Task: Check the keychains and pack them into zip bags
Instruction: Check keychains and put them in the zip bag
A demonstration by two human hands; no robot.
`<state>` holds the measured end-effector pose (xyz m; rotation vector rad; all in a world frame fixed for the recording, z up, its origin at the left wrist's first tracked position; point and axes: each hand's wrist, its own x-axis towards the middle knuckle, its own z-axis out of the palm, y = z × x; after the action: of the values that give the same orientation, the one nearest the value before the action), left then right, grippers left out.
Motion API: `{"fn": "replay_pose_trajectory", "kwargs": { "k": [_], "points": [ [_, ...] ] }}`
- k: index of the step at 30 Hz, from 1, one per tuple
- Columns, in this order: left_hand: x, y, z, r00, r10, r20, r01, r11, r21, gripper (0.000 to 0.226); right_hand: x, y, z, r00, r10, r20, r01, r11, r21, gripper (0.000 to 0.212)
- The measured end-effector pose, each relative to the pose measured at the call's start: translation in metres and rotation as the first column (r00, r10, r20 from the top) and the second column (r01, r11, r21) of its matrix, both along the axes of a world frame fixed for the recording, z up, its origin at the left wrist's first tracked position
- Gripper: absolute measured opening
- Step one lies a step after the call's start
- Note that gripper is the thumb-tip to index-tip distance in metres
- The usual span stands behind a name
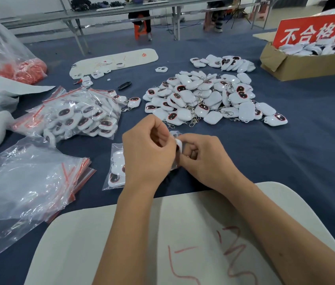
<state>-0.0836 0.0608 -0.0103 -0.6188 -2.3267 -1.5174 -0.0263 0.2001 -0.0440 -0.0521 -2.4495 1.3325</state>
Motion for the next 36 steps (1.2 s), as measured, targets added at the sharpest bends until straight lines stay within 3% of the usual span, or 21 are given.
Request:
{"fn": "replay_pose_trajectory", "kwargs": {
  "k": [4, 7, 10, 12, 14, 16, 17, 19, 20, 22, 27, 32, 36],
  "points": [
    [0.004, 0.003, 0.0, 0.996, -0.007, -0.084, 0.006, 1.0, -0.004, 0.029, -0.001, 0.001, 0.003, 0.997, 0.08, -0.001, -0.072, 0.894, -0.441, 0.012],
    [0.003, 0.003, 0.002, 0.99, 0.018, -0.138, -0.014, 1.0, 0.024, 0.027, 0.001, -0.006, 0.007, 0.944, 0.33, -0.001, -0.275, 0.783, -0.558, 0.029],
    [0.004, 0.004, 0.001, 0.989, 0.03, -0.143, -0.026, 0.999, 0.029, 0.025, -0.001, -0.013, 0.002, 0.951, 0.299, 0.076, -0.265, 0.918, -0.295, 0.039],
    [0.003, 0.005, -0.001, 0.988, 0.068, -0.137, -0.063, 0.997, 0.038, 0.024, -0.003, -0.015, -0.001, 0.994, 0.105, 0.007, -0.1, 0.964, -0.245, 0.036],
    [0.002, 0.007, -0.003, 0.987, 0.118, -0.108, -0.113, 0.992, 0.057, 0.025, -0.005, -0.008, -0.001, 0.972, -0.192, -0.134, 0.17, 0.973, -0.158, 0.031],
    [0.002, 0.009, -0.005, 0.989, 0.134, -0.069, -0.13, 0.99, 0.05, 0.024, -0.008, 0.006, 0.002, 0.897, -0.372, -0.238, 0.414, 0.896, 0.159, 0.028],
    [0.003, 0.012, -0.006, 0.991, 0.123, -0.057, -0.122, 0.992, 0.027, 0.022, -0.011, 0.014, 0.002, 0.895, -0.387, -0.223, 0.443, 0.825, 0.35, 0.033],
    [0.01, 0.021, -0.009, 0.998, 0.052, -0.039, -0.054, 0.998, -0.034, 0.017, -0.019, 0.027, -0.001, 0.915, -0.404, -0.012, 0.326, 0.719, 0.614, 0.058],
    [0.014, 0.027, -0.011, 1.0, -0.003, -0.027, 0.001, 0.998, -0.065, 0.015, -0.022, 0.03, 0.0, 0.904, -0.411, 0.116, 0.244, 0.719, 0.65, 0.066],
    [0.02, 0.035, -0.016, 0.993, -0.113, 0.016, 0.115, 0.985, -0.132, 0.014, -0.025, 0.032, 0.001, 0.884, -0.383, 0.269, 0.134, 0.757, 0.639, 0.072],
    [0.017, 0.034, -0.029, 0.976, -0.189, 0.111, 0.208, 0.957, -0.204, 0.011, -0.018, 0.032, -0.004, 0.903, -0.428, -0.023, 0.374, 0.76, 0.532, 0.051],
    [0.006, 0.025, -0.031, 0.971, -0.156, 0.181, 0.185, 0.97, -0.16, 0.018, -0.012, 0.035, -0.003, 0.867, -0.497, -0.03, 0.443, 0.743, 0.503, 0.019],
    [0.001, 0.021, -0.03, 0.967, -0.122, 0.225, 0.139, 0.988, -0.063, 0.014, -0.006, 0.03, 0.001, 0.891, -0.444, -0.095, 0.447, 0.821, 0.356, 0.023]
  ]
}}
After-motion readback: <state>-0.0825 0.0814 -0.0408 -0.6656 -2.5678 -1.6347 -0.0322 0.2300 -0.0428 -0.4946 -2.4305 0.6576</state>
